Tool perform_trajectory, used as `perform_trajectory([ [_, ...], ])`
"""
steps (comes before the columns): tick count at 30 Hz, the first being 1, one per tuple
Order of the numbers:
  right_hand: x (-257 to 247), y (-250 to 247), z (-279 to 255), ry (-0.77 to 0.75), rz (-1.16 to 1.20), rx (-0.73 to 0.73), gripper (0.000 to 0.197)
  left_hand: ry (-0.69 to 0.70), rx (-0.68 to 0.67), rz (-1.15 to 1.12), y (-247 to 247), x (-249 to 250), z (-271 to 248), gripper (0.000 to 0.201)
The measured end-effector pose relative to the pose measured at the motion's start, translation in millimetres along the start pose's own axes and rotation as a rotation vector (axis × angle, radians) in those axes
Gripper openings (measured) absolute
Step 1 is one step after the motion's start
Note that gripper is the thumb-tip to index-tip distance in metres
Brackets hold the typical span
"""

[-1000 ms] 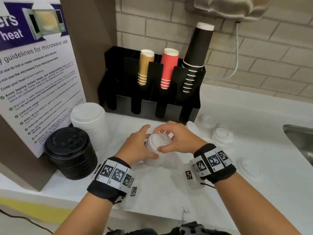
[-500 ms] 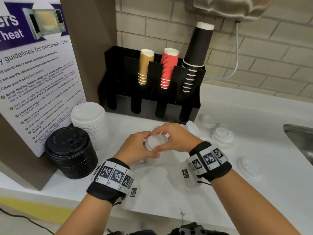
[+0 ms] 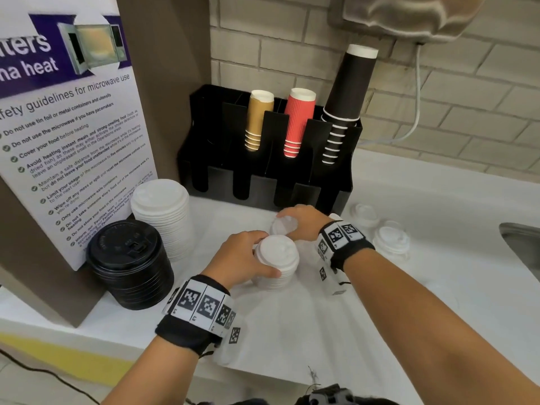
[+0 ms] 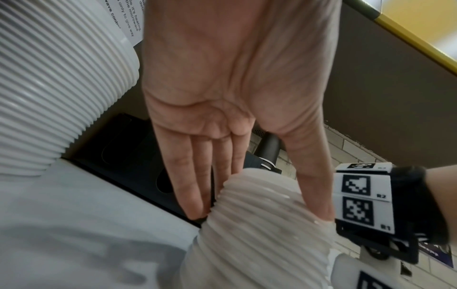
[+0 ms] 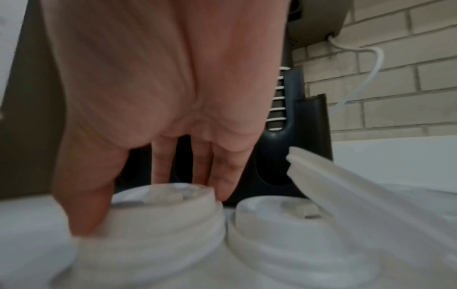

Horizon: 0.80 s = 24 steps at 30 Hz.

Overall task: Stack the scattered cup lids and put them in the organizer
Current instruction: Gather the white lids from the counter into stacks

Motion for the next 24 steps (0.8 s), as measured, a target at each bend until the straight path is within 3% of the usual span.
perform_trajectory([
  [5,1.2,-33.3,-32.9,-0.084,0.461,0.221,0.051,-0.002,0.011,-0.024,1.6,-1.0,-0.3,0.060],
  [8,-8.2,-42.1,-61.3,-0.153,0.502,0.160,0.041,0.010,0.026,-0.019,1.6,-1.0,-0.8,0.056],
  [12,-21.2,-34.9,-85.8,-0.222,0.450,0.089,0.043,0.002,0.022,-0.036,1.7,0.3,-2.4,0.058],
  [14,-28.2,-28.5,-90.3,-0.232,0.398,0.074,0.044,-0.010,0.021,-0.032,1.4,1.9,-3.2,0.068],
  [20,-44.2,-14.7,-89.9,-0.286,0.243,0.086,0.049,-0.056,0.014,0.000,-0.1,7.5,-5.7,0.132],
  [24,-55.8,-10.7,-86.5,-0.291,0.146,0.062,0.051,-0.037,0.031,-0.007,1.4,8.8,-4.4,0.142],
])
Point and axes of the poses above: each hand's wrist, its own z-axis towards the middle knuckle, its own y-axis out of the palm, x = y × z, the point moved 1 cm from there along z, towards the middle knuckle, and after that the axes turned 7 degrees about z, right-handed, at the moved point
